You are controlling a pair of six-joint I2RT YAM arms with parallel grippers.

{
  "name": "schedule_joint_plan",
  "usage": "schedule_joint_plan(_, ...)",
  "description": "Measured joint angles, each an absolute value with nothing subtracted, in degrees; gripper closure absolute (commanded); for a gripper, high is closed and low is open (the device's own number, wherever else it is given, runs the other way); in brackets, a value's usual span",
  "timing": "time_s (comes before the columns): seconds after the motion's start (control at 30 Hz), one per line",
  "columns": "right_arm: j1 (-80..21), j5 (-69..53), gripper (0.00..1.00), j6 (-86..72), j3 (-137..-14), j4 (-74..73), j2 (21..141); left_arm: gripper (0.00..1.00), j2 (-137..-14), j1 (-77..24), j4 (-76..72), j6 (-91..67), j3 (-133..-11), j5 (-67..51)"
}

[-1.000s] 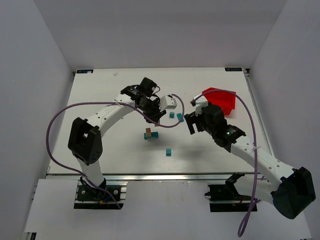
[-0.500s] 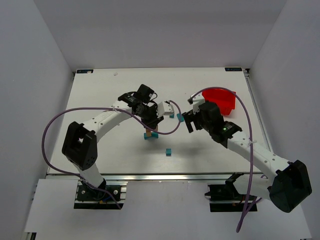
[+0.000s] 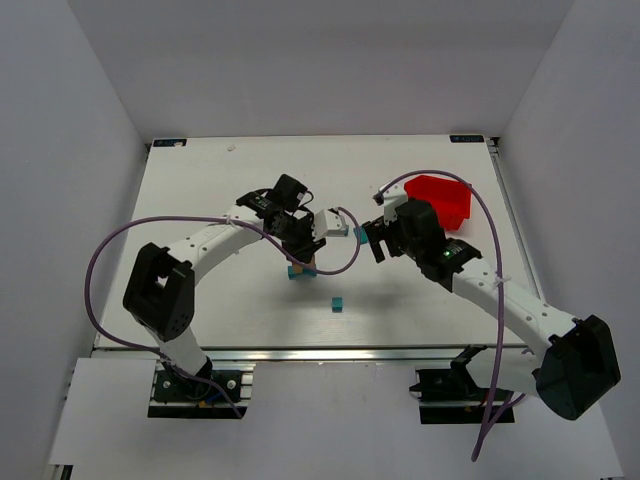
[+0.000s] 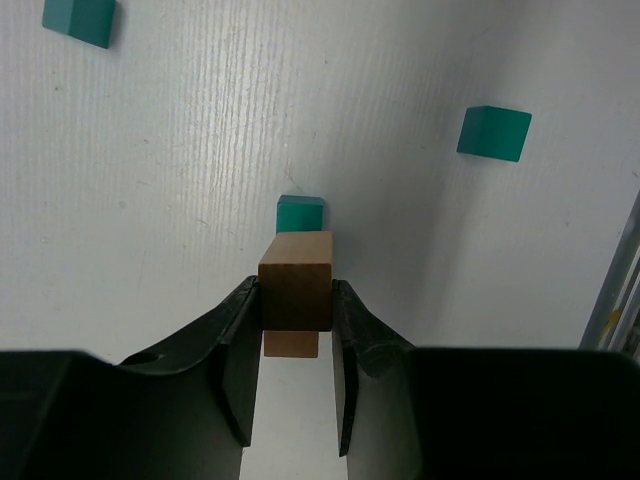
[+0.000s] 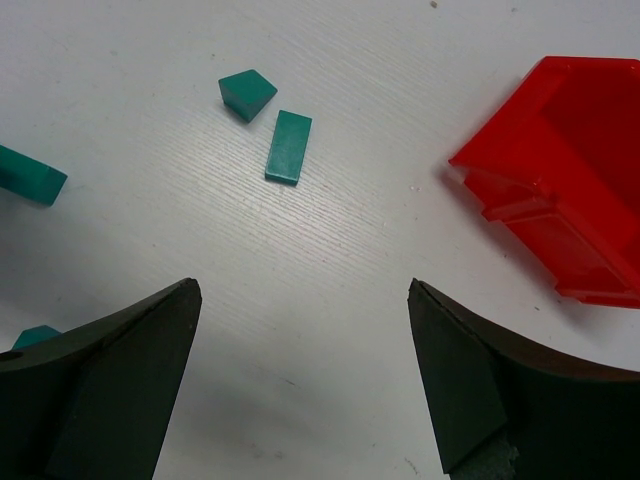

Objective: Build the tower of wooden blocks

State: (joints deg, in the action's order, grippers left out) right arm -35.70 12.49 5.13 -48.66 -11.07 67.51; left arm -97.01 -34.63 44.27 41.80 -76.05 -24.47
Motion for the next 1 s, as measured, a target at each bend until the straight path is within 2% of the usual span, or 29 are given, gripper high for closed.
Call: schedule_joint_plan(1.0,-35.7,11.4,0.11,5.3,-50.9,-13.6,70.7,1.00,-97.1,-34.6,40.1,43.5,-71.8,-23.7)
